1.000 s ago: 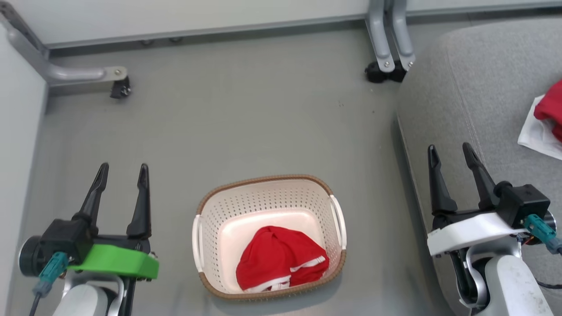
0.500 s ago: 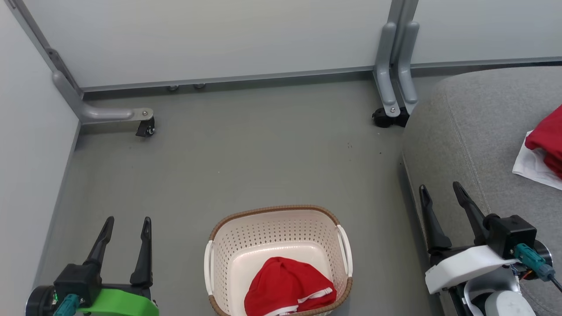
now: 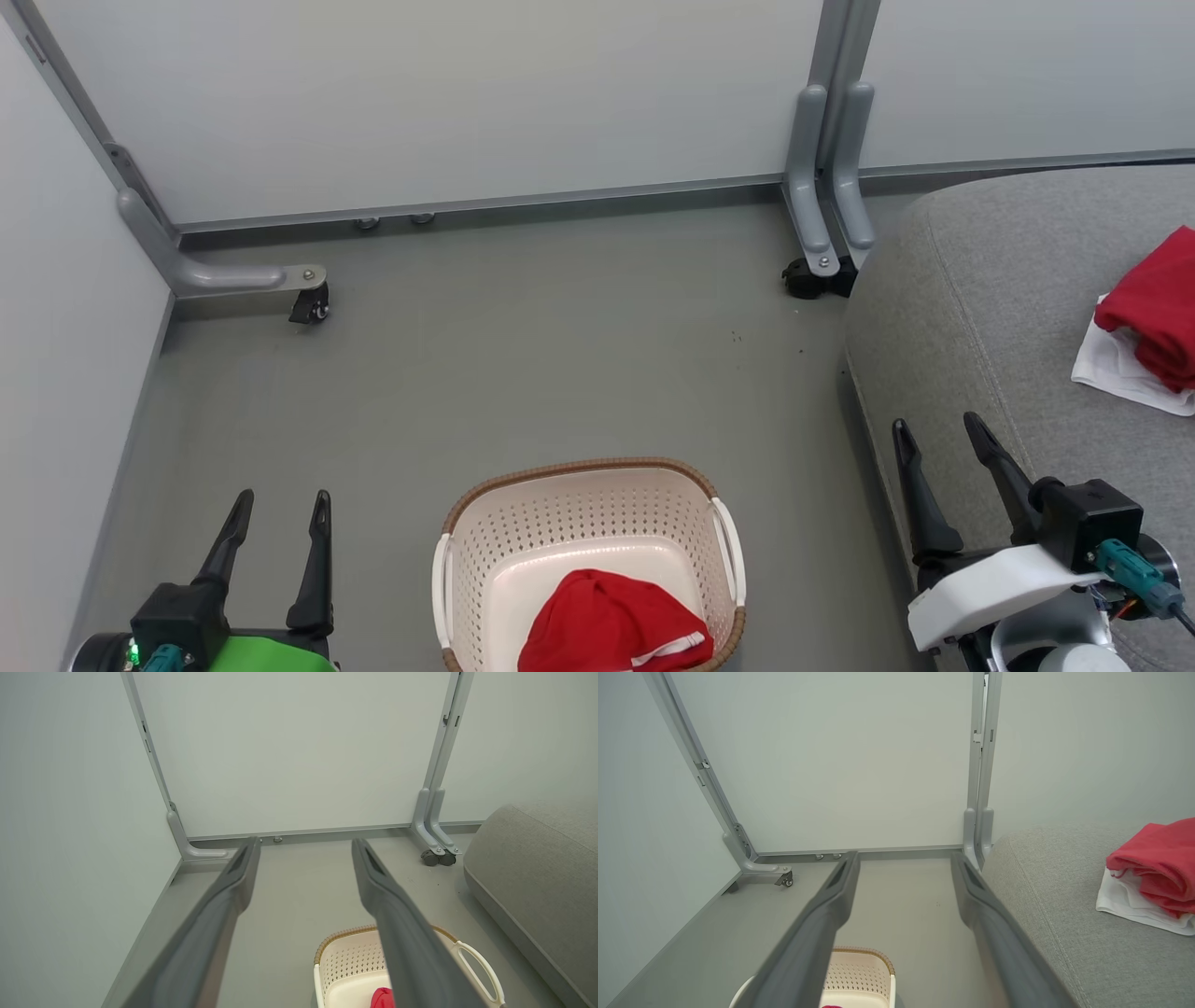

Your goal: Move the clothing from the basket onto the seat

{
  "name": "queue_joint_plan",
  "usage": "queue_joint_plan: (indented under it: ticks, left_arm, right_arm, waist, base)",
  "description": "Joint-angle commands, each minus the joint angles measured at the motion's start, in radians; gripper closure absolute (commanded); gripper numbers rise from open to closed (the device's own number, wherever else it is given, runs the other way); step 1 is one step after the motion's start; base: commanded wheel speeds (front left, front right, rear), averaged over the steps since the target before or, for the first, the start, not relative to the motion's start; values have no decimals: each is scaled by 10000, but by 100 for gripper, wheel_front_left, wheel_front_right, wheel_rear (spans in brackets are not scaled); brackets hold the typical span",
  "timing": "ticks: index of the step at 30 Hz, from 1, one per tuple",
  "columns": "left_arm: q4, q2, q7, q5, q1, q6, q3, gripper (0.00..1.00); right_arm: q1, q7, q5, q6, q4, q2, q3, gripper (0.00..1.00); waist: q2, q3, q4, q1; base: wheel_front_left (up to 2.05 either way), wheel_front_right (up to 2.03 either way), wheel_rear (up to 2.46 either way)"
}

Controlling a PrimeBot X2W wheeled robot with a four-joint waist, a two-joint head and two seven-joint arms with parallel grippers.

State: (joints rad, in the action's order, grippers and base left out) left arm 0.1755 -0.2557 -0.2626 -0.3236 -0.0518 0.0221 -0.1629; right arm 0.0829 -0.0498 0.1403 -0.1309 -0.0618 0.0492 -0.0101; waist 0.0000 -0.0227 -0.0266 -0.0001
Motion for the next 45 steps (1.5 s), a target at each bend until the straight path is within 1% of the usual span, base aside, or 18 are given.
queue_joint_plan:
  ticks: [1,17,20,24,28,31,36,40,45]
  left_arm:
    - [41,32,-28,40,-78,44,47,0]
    - [99,184,-28,222,147,175,181,0]
    - [185,190,-28,298,342,270,155,0]
    - [340,328,-28,408,833,553,-181,0]
    - [724,486,-28,574,1717,840,-798,0]
    - [1226,664,-16,648,2577,1003,-1489,0]
    - [2456,946,5,513,4100,1089,-2682,0]
    - [3506,1081,148,190,5289,1100,-3937,0]
    - [4877,1241,475,-632,6717,1098,-5267,0]
  right_arm:
    - [104,28,86,3,-45,22,-9,0]
    - [11,49,63,3,-141,22,7,0]
    - [-42,99,64,3,-231,22,20,0]
    - [-293,189,50,3,-438,22,-86,0]
    - [-714,211,-32,3,-762,22,-145,0]
    - [-1173,166,-134,3,-1044,24,-200,0]
    - [-1928,41,-254,3,-1435,19,-266,0]
    - [-2437,-118,-291,3,-1736,19,-262,0]
    - [-2926,-267,-287,3,-2022,19,-197,0]
  waist:
    - [0,10,2,1]
    - [0,115,36,1]
    - [0,210,89,1]
    - [0,679,124,1]
    - [0,1535,94,1]
    - [0,2342,37,1]
    - [0,3674,-77,1]
    - [0,4734,-195,1]
    - [0,5995,-373,1]
  base:
    - [0,0,0]
    - [0,0,0]
    - [0,0,0]
    - [0,0,0]
    - [0,0,0]
    - [0,0,0]
    - [0,0,0]
    - [0,0,0]
    - [0,0,0]
